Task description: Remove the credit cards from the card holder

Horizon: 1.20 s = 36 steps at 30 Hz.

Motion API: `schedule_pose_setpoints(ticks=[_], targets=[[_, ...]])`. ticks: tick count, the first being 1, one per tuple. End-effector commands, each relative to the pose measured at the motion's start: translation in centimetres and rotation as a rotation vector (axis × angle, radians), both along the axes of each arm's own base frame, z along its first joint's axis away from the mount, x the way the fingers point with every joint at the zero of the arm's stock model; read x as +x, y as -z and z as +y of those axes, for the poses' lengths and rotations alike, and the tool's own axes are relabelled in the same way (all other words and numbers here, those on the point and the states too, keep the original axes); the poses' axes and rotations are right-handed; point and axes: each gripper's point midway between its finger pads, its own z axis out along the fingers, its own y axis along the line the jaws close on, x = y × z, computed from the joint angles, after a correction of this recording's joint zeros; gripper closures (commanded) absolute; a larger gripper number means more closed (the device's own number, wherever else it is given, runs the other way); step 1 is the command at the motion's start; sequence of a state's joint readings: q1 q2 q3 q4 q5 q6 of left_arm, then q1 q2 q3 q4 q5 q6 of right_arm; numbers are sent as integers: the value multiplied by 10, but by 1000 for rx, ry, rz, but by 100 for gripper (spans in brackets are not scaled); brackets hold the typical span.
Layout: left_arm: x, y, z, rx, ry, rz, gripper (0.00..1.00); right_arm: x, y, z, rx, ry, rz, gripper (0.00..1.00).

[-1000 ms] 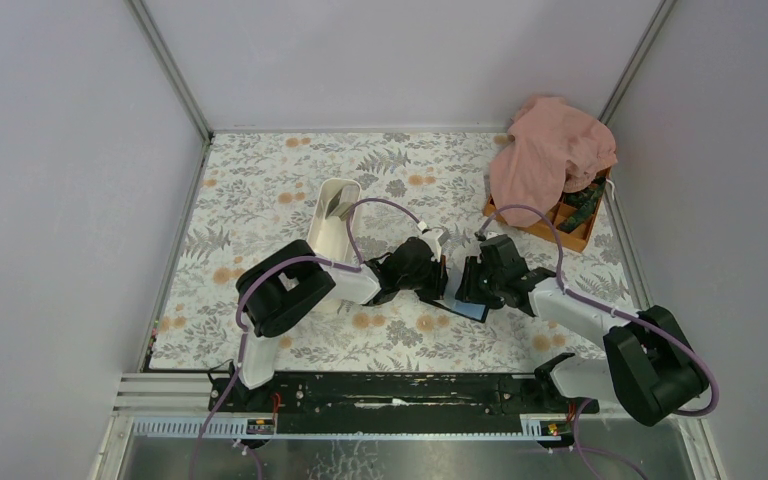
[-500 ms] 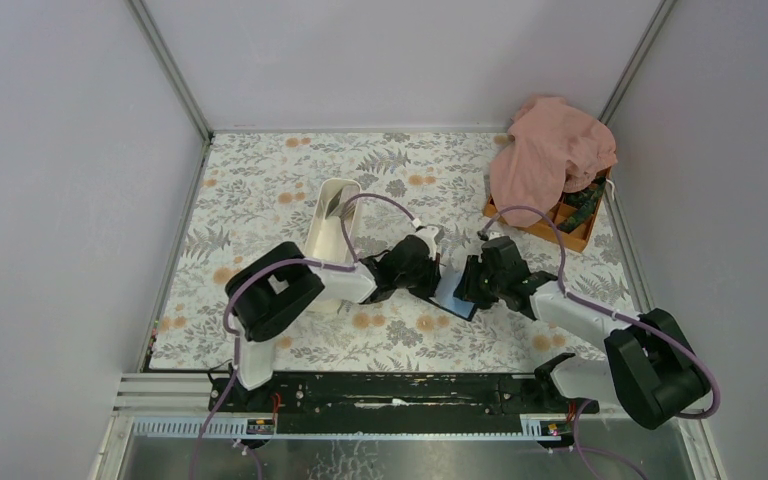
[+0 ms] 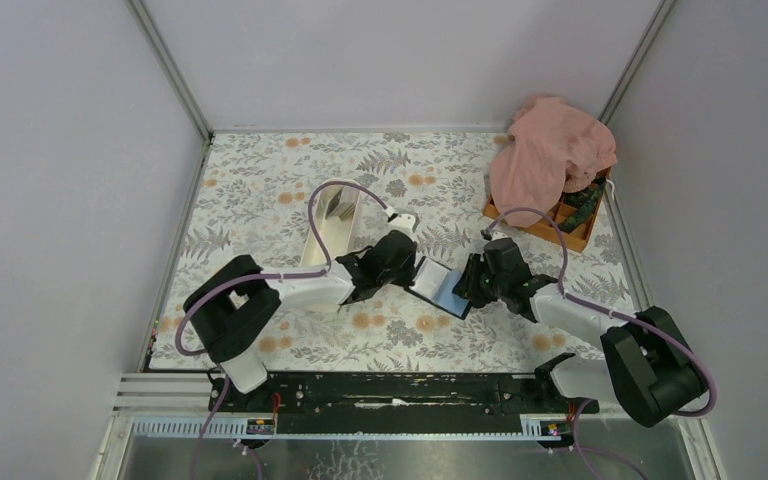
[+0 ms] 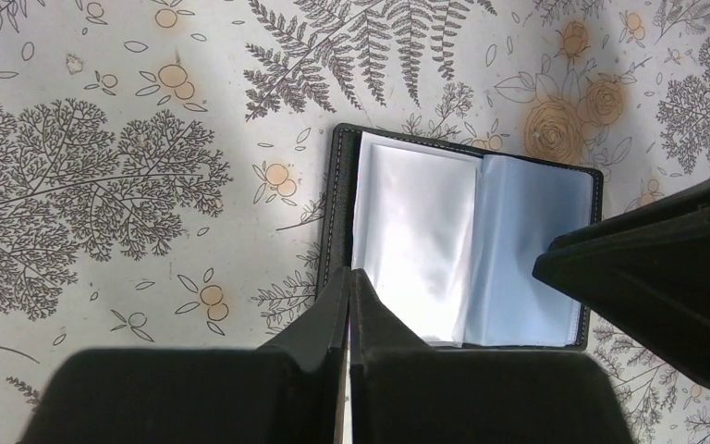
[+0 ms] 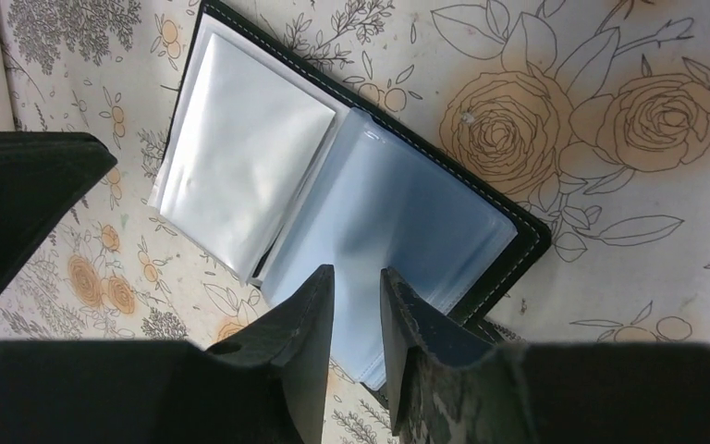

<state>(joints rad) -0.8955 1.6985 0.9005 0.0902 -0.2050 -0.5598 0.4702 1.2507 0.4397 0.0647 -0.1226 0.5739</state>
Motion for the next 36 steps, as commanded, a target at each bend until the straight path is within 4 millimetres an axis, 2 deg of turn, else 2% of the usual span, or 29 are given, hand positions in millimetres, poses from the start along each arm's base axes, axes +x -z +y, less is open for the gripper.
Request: schedule_pose_setpoints(ticks=[1, 4, 7, 9, 14, 19, 22, 25, 36], targets=[[4, -6, -9, -36, 53, -48, 100, 2, 2, 3, 21, -2, 2, 68], [3, 18, -18, -32, 99, 3, 100, 3, -4, 10, 62, -17, -15, 68], [-1, 35, -23, -105, 134, 52, 100, 3, -12, 18, 118, -37, -41, 68], [-1, 41, -23, -133, 140, 66, 100, 4, -16, 22, 145, -49, -51, 68], [-3, 63, -13, -70, 134, 102, 100, 7, -21, 34, 216, -56, -60, 66], [-15, 73, -5, -64, 131, 137, 100, 10, -17, 36, 245, -28, -49, 57], [-25, 75, -5, -97, 139, 167, 100, 10, -14, 35, 265, 7, -37, 47], [-38, 77, -6, -122, 147, 195, 100, 12, -11, 31, 269, 52, -25, 45], [-85, 80, -19, -127, 178, 240, 100, 15, -22, 19, 258, 109, -64, 44]])
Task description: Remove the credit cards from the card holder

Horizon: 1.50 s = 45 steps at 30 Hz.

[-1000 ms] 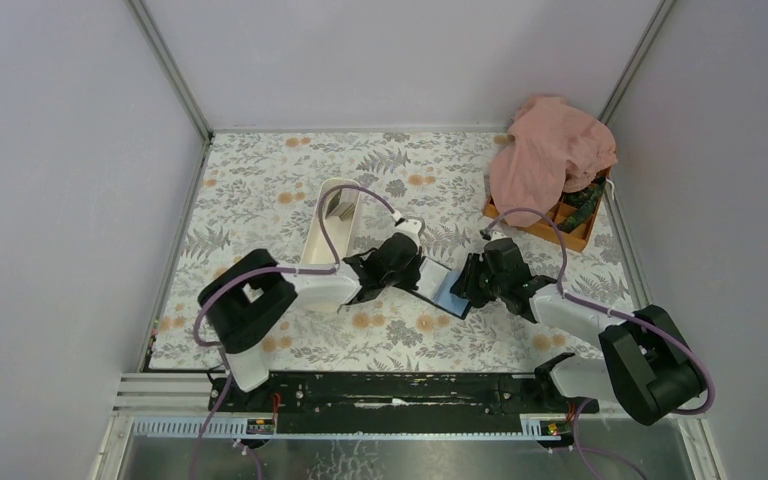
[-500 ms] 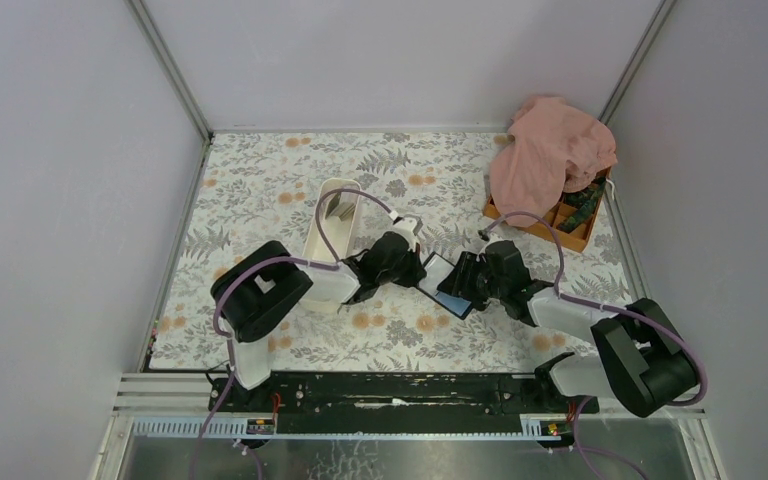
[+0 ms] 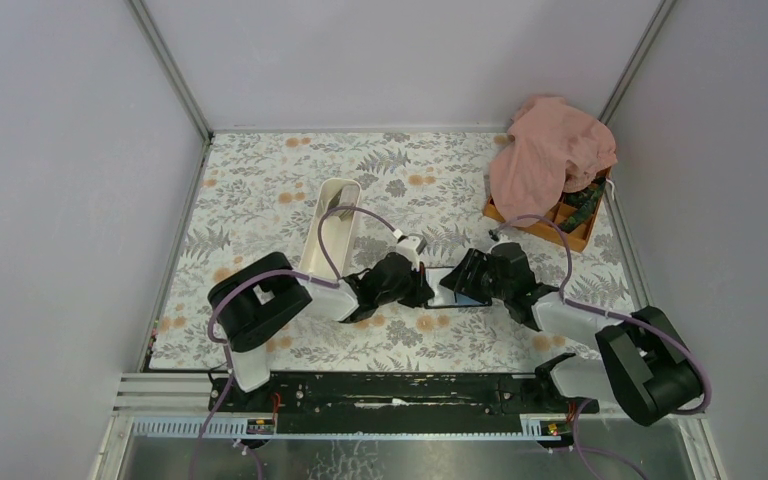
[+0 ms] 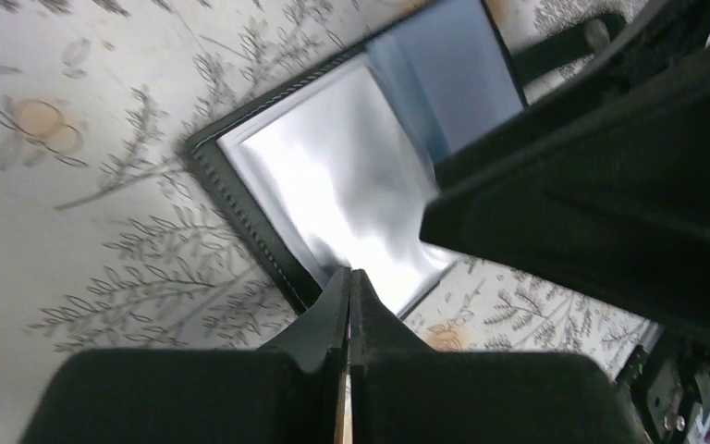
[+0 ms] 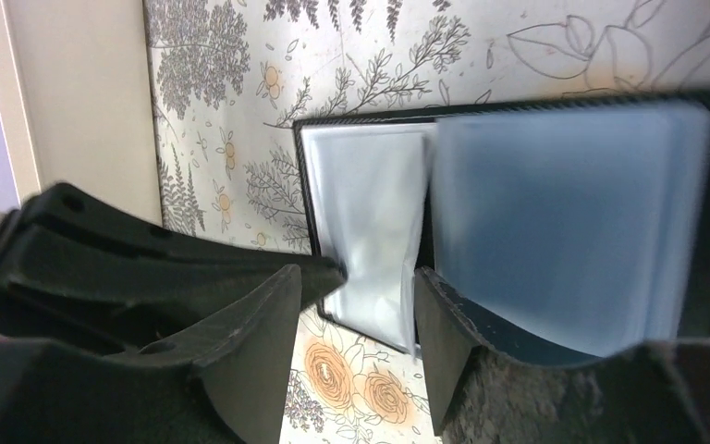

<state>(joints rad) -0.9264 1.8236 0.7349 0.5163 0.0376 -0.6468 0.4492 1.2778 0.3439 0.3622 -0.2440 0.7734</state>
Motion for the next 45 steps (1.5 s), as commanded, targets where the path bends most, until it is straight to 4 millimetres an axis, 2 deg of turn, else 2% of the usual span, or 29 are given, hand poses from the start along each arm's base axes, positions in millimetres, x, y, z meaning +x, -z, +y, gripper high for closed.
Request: schedule_pose_setpoints(ticks=[1, 6, 11, 18, 26, 31, 37, 45], targets=[[-46, 46, 24, 128, 27, 146, 100, 5, -9, -10, -12, 50, -35, 44], [-42, 44, 29, 153, 9, 124, 100, 2, -14, -20, -52, 64, -63, 44], [-37, 39, 28, 162, 7, 100, 100, -4, 1, -29, -143, 26, -38, 42], [-38, 41, 24, 142, 10, 112, 100, -18, 20, -23, -121, -35, 13, 41], [-39, 44, 26, 148, 13, 115, 100, -24, 23, -14, -80, -86, 25, 41], [-39, 45, 25, 146, 12, 116, 100, -28, 19, -5, -24, -115, 20, 41], [-40, 47, 23, 146, 19, 122, 100, -29, 2, 12, 94, -156, -7, 41], [-41, 50, 24, 154, 22, 128, 100, -30, -12, 23, 188, -173, -22, 42]])
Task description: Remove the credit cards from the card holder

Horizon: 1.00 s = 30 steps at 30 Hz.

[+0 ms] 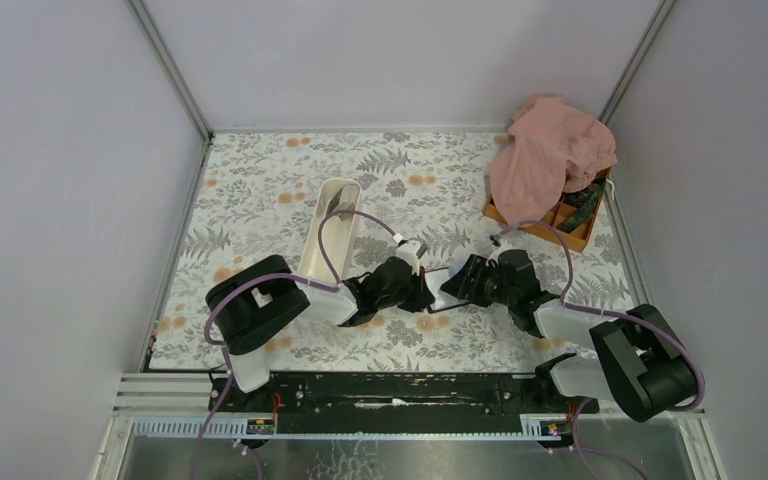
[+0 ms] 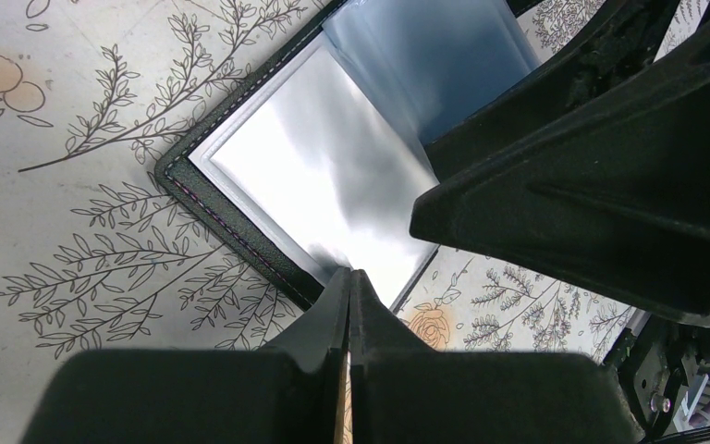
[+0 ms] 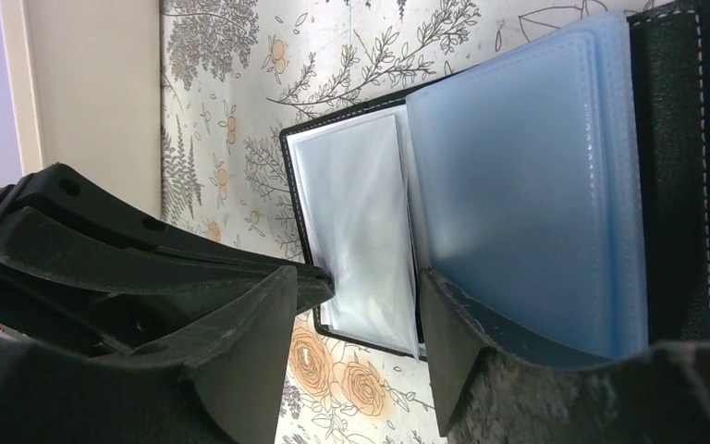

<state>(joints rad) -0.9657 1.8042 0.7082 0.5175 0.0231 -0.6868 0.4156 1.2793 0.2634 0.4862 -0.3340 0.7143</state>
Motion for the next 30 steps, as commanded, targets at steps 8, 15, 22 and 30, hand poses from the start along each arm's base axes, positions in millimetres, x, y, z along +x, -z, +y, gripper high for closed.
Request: schedule_pose_setpoints(ticks=[8, 15, 22, 30], targets=[[-24, 49, 27, 159, 22, 104, 100, -21, -41, 30, 213, -131, -5, 43], [-23, 47, 25, 146, 23, 101, 100, -26, -44, 33, 239, -153, 2, 43], [-23, 47, 25, 145, 23, 101, 100, -30, -35, 36, 232, -189, 22, 43], [-23, 47, 24, 145, 23, 100, 100, -33, -27, 33, 181, -220, 33, 44]])
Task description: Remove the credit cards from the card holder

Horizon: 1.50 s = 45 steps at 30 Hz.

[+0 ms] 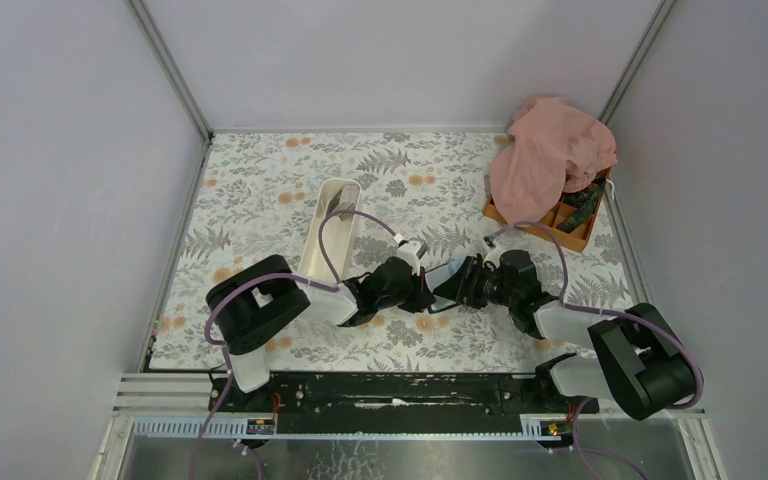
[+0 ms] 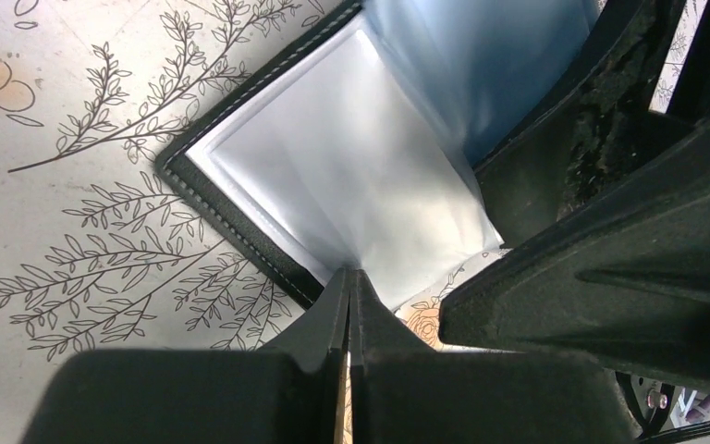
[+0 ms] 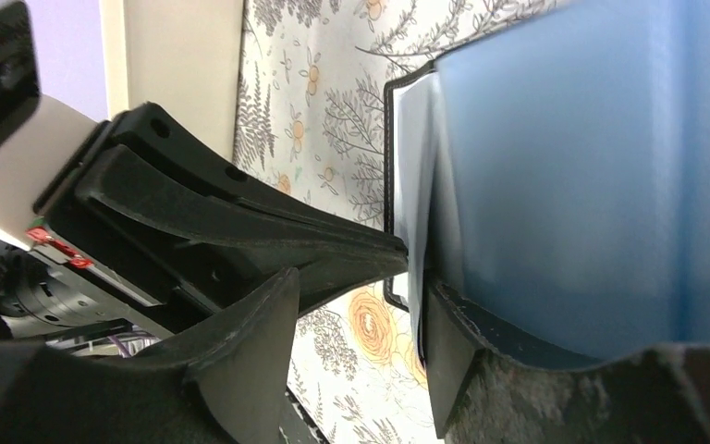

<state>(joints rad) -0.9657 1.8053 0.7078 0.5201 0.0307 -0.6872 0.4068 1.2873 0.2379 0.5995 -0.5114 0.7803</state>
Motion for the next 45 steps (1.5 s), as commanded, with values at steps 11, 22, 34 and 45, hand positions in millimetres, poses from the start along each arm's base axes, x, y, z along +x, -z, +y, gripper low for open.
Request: schedule_pose_setpoints(ticks=[11, 22, 34, 45], targets=[[-22, 48, 29, 169, 10, 97, 100, -9, -10, 15, 23, -125, -23, 45], [-22, 50, 25, 157, 20, 106, 100, -6, -18, -4, 23, -65, -48, 50], [-23, 51, 26, 162, 18, 109, 100, 0, -18, -17, 38, -31, -36, 53], [-23, 52, 24, 162, 25, 109, 100, 5, -17, -30, 35, 6, -18, 70]])
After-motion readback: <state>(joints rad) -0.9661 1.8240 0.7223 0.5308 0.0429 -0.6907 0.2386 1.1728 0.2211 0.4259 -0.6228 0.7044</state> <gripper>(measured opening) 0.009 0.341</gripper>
